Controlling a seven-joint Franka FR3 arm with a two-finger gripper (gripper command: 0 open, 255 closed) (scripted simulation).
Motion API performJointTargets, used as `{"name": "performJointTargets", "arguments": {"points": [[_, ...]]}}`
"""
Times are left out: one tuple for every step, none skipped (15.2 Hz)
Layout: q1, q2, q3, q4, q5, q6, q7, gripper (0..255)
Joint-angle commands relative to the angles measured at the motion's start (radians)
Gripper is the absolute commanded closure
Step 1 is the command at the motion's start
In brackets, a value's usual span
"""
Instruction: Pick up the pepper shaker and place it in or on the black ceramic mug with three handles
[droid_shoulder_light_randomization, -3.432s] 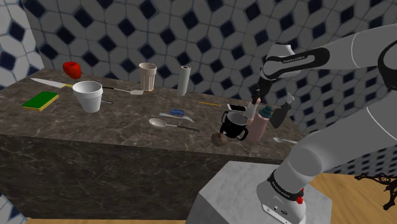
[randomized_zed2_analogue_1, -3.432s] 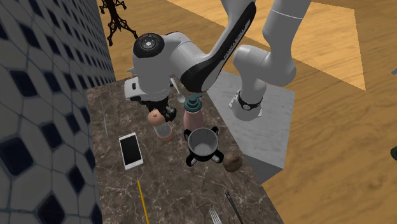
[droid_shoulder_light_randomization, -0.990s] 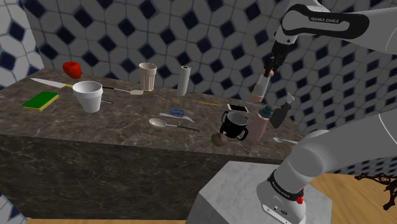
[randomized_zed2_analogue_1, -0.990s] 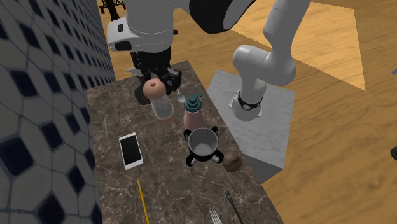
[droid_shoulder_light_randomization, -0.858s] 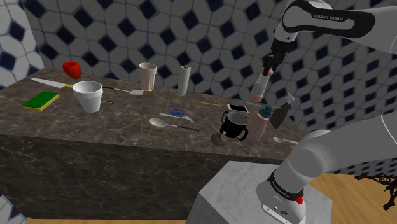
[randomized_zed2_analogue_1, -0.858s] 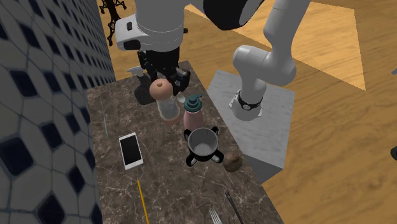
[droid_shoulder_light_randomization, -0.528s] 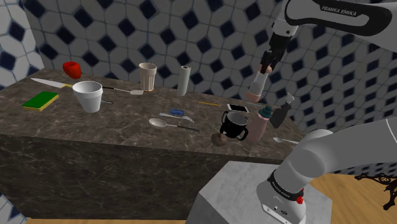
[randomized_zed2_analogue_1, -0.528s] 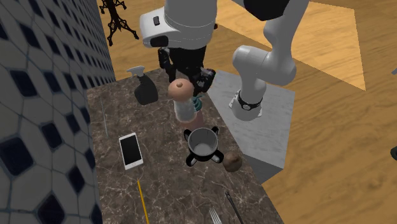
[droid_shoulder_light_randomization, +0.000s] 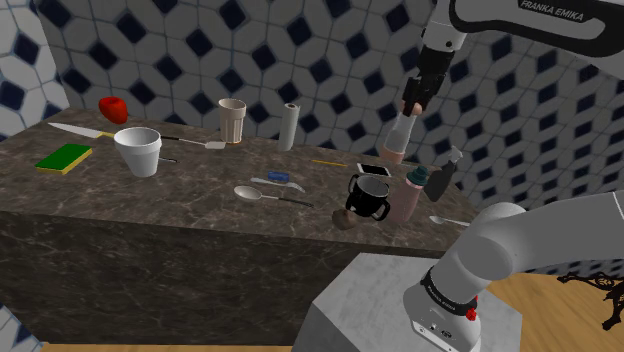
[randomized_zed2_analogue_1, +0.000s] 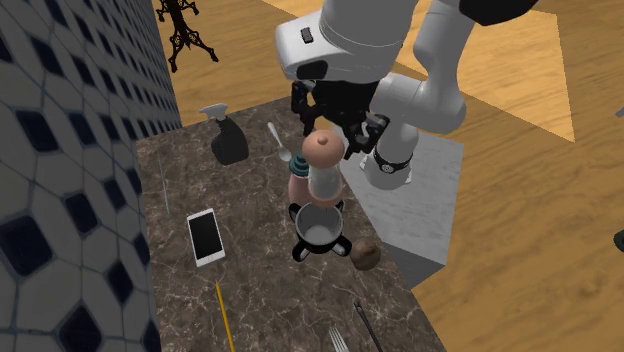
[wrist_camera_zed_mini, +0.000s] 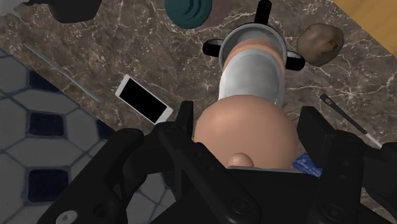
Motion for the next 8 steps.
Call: {"name": "performJointTargets", "arguments": {"points": [[0.0,-0.007,-0.001,-0.028,0.0,0.021,0.004,255],[0.0,-0.011,-0.001,-0.044,-0.001,0.033,0.006,255],[0.0,-0.015,-0.002,-0.061,-0.002,0.045,0.008,255],[0.0,-0.019,-0.003,-0.077,-0.002,0.058,0.01,255],[0.0,-0.022,-0.004,-0.093,-0.003,0.07,0.012,255],[0.0,-0.026,-0.004,-0.109,-0.004,0.082,0.014,255],[0.0,-0.029,-0.005,-0.125,-0.005,0.095,0.016,255],[-0.001,-0.032,-0.006,-0.14,-0.005,0.107,0.017,255]]}}
